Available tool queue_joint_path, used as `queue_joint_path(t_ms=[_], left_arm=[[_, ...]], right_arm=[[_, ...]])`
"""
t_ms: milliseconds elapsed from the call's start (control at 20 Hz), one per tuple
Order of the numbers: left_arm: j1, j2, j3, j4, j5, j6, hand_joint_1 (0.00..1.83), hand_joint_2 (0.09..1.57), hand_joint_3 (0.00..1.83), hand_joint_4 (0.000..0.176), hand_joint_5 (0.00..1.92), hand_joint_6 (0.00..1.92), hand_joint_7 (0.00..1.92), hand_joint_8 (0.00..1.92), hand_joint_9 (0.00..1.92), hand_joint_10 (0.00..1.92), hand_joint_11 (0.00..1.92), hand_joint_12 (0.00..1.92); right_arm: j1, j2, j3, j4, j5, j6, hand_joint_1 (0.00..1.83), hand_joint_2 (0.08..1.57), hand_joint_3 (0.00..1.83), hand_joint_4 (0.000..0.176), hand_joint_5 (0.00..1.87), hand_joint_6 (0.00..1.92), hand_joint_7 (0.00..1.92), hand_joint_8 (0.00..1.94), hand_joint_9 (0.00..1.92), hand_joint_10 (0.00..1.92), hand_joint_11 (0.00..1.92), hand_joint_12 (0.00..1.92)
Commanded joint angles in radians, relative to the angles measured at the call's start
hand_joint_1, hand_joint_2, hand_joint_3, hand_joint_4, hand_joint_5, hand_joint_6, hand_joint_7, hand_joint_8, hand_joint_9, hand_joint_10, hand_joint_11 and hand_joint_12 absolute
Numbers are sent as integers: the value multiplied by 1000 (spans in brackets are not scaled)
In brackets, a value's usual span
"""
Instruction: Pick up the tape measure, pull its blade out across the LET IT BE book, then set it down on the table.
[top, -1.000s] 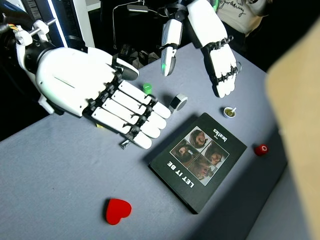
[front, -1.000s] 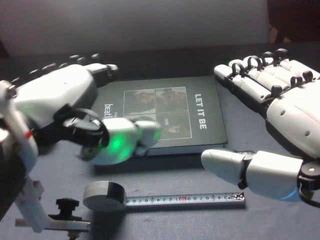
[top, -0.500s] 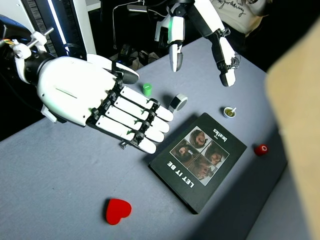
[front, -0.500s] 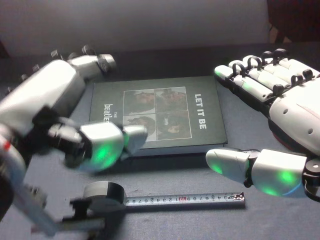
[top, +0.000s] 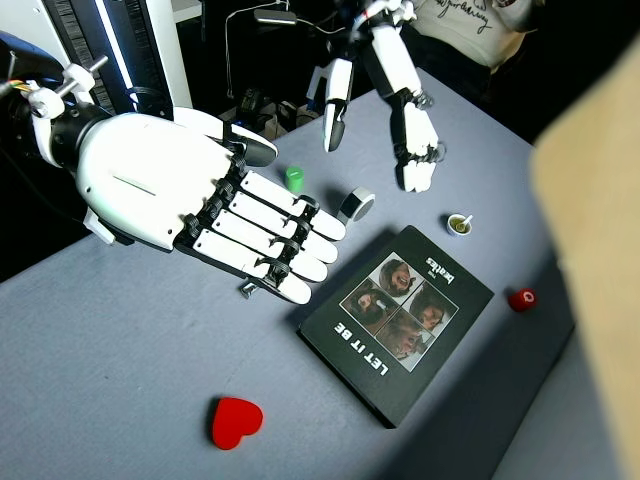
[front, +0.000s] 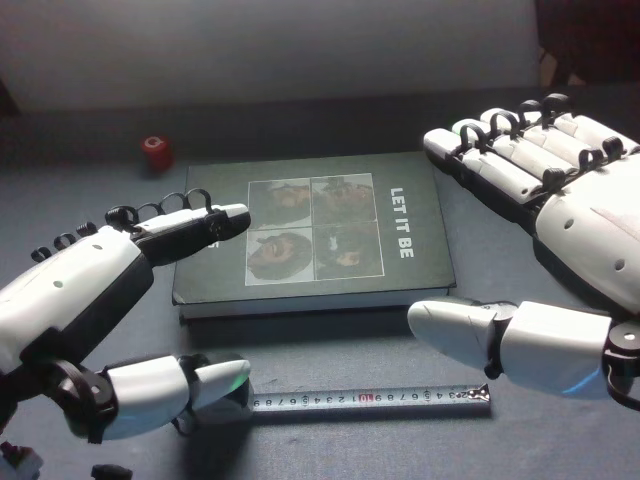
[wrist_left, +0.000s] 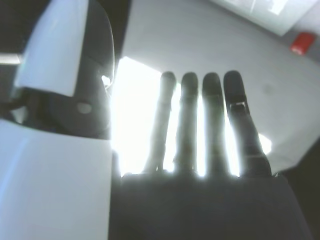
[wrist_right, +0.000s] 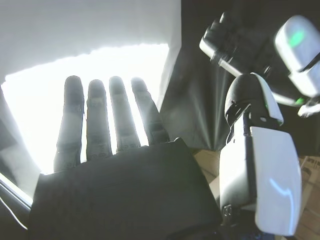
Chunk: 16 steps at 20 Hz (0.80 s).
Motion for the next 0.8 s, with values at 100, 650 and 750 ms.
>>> queue_joint_path(t_ms=[100,650,750], left_arm=[[19,-9,26,128,-35,-34,1144,1039,14,0,279,0,265,1,217,2,0,692],[55,-74,127,191,83,-56,1178,1063,0,0,290,0,295,6,233,5,0,717],[69,-87,146,188,83,-56,1188,1062,0,0,303,6,301,6,243,7,0,713]], right_arm=[[6,0,-2,-63,92,12,21,1089,1,0,37,1,62,3,44,5,0,381],[11,-2,-9,-84,104,60,29,1091,1,0,34,6,65,3,30,1,0,278],[11,-2,-10,-86,104,62,28,1092,1,0,39,3,64,1,33,1,0,349]])
